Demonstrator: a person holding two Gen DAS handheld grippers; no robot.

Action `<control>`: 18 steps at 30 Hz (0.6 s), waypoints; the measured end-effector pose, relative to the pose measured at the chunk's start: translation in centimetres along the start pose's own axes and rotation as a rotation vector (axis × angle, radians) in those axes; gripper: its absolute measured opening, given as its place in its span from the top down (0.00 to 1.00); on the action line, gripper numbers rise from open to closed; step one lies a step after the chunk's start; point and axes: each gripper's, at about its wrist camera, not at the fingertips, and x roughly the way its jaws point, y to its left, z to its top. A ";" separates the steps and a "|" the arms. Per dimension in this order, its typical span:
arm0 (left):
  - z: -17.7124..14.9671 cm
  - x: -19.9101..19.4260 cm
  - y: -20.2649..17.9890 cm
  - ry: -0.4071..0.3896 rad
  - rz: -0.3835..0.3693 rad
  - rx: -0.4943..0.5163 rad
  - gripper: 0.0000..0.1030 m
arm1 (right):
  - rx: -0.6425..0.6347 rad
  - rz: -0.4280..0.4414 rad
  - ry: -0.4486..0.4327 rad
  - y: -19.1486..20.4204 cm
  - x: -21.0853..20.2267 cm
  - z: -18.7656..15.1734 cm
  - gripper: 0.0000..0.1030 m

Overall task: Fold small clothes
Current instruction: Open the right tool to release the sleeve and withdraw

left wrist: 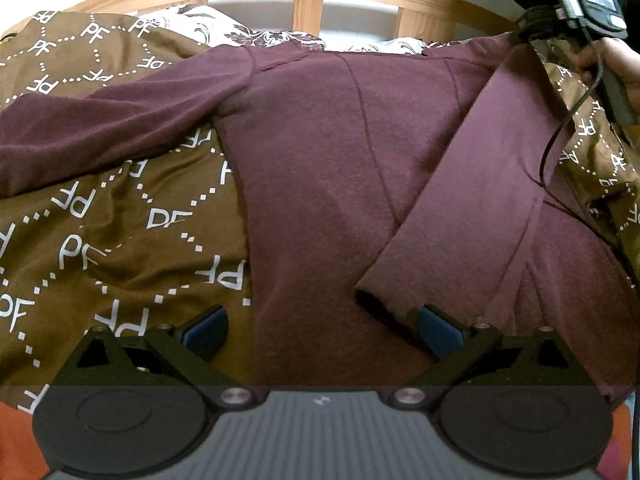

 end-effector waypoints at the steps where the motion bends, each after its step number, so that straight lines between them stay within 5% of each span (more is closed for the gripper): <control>1: 0.0 0.0 -0.1 0.001 0.002 0.001 0.01 | -0.031 -0.032 -0.006 0.6 0.1 0.1 0.96; 6: 0.1 -0.1 -0.2 0.002 0.006 0.001 0.01 | -0.012 -0.008 0.032 1.2 1.4 -0.8 0.92; 13: 0.9 -1.7 1.6 -0.038 0.002 -0.057 0.01 | 0.053 0.078 -0.065 0.2 -4.3 -2.4 0.41; 18: 1.8 -4.6 6.1 -0.112 0.114 -0.144 0.01 | 0.105 0.203 -0.125 0.9 -10.4 -5.8 0.14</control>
